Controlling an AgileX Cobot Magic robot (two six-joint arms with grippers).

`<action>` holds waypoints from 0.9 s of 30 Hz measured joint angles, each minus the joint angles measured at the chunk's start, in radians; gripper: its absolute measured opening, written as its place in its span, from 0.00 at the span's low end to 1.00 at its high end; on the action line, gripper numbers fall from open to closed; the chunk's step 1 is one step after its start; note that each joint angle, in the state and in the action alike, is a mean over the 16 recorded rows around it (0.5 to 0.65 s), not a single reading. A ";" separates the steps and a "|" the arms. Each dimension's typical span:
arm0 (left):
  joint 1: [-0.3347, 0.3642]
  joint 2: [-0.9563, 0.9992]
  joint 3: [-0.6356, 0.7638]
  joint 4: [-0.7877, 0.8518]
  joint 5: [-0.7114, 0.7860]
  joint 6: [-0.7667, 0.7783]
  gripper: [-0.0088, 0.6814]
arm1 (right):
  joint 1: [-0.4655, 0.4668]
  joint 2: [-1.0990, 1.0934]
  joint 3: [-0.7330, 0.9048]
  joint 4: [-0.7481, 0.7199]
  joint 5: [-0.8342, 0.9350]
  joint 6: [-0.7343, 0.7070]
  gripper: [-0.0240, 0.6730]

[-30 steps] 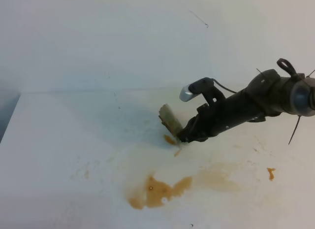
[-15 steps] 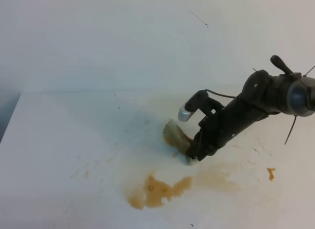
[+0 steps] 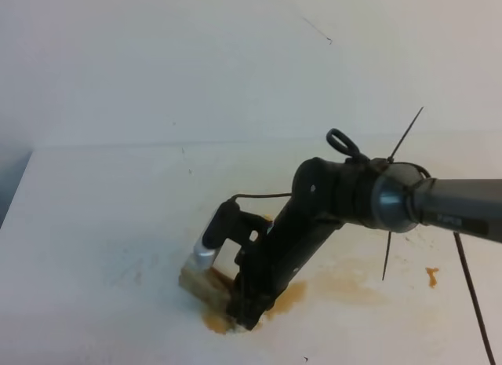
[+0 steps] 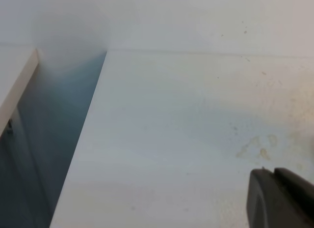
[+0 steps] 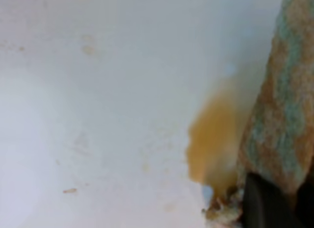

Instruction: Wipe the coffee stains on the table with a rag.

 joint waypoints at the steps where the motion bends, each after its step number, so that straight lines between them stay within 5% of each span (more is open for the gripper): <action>1: 0.000 0.000 0.000 0.000 0.000 0.000 0.01 | 0.013 -0.003 0.000 -0.006 0.001 0.012 0.10; 27: 0.000 -0.002 0.000 0.000 0.000 0.000 0.01 | 0.109 -0.028 0.048 0.084 0.007 0.298 0.10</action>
